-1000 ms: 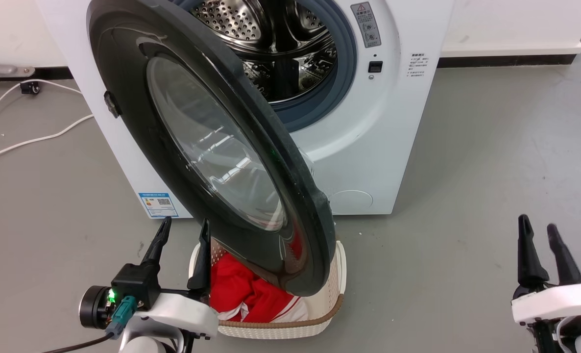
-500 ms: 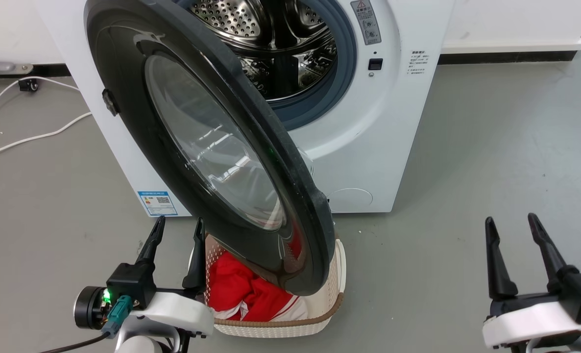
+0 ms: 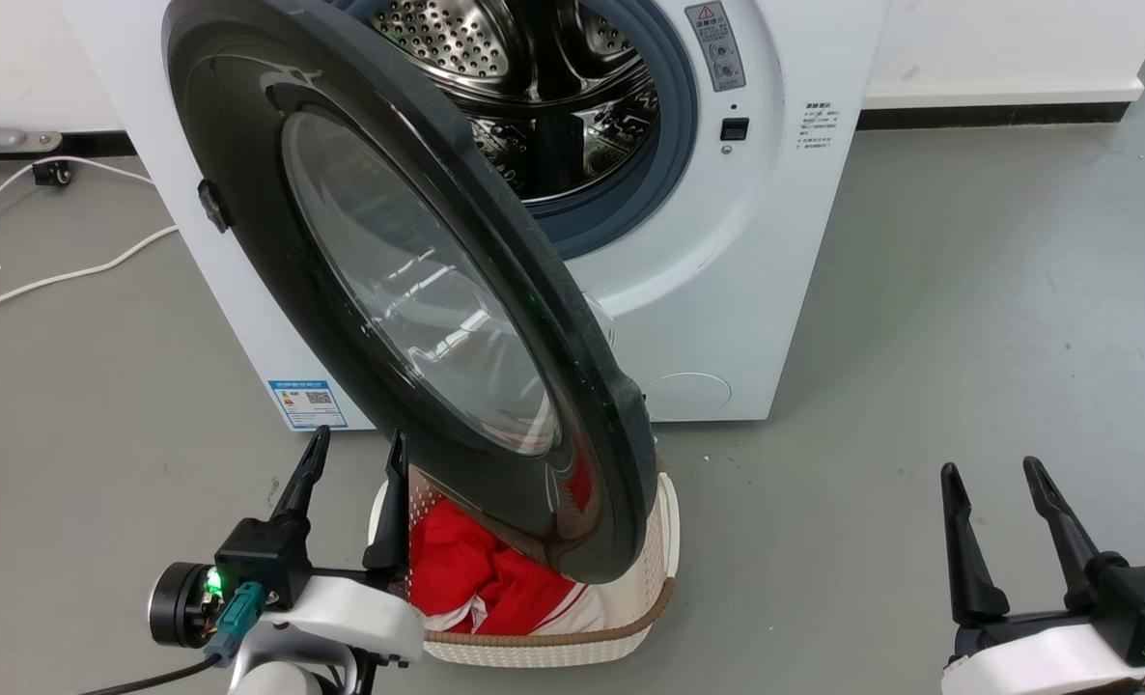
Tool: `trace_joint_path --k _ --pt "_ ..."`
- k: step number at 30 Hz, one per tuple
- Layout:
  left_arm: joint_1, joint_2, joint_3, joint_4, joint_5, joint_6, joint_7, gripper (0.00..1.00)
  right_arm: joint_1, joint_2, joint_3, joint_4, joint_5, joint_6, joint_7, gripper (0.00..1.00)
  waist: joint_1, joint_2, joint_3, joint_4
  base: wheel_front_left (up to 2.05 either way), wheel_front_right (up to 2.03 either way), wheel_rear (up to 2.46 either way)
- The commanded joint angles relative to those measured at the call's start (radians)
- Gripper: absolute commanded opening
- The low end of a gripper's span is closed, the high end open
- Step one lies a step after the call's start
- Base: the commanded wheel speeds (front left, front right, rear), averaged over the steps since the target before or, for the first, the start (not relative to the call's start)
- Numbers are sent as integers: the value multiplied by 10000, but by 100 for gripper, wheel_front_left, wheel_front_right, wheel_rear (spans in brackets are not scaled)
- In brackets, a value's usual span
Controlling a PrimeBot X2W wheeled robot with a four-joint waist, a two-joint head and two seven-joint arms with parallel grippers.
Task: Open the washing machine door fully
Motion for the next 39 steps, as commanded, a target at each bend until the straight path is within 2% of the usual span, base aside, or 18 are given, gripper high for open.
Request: trace_joint_path --k 1,9,10,11,13,25,39 --pt "19 -6 2 6 42 -47 -24 100 10 44 -7 -3 12 -7 -21 100 0 0 7 1 0 0 0" --pt "-1 -6 30 20 58 -62 -24 100 -87 46 -23 68 102 -7 -66 100 0 0 15 12 0 0 0" --pt "9 -6 31 26 46 -67 -24 77 -87 46 -16 74 83 -7 -72 100 0 0 11 12 0 0 0" --pt "10 -6 32 19 27 -76 -24 39 -86 46 -14 78 91 -7 -65 100 0 0 17 13 0 0 0" --pt "9 -6 27 -4 13 -93 -24 0 -95 45 -15 84 95 -7 -85 100 0 0 23 7 0 0 0" --pt "-149 -6 49 -591 53 -173 -24 0 -104 46 -76 164 147 -7 -147 100 0 0 90 20 0 0 0" --pt "-817 -8 -74 -3616 329 120 -24 0 -80 45 -114 198 177 -7 -127 100 0 0 40 54 0 0 0"
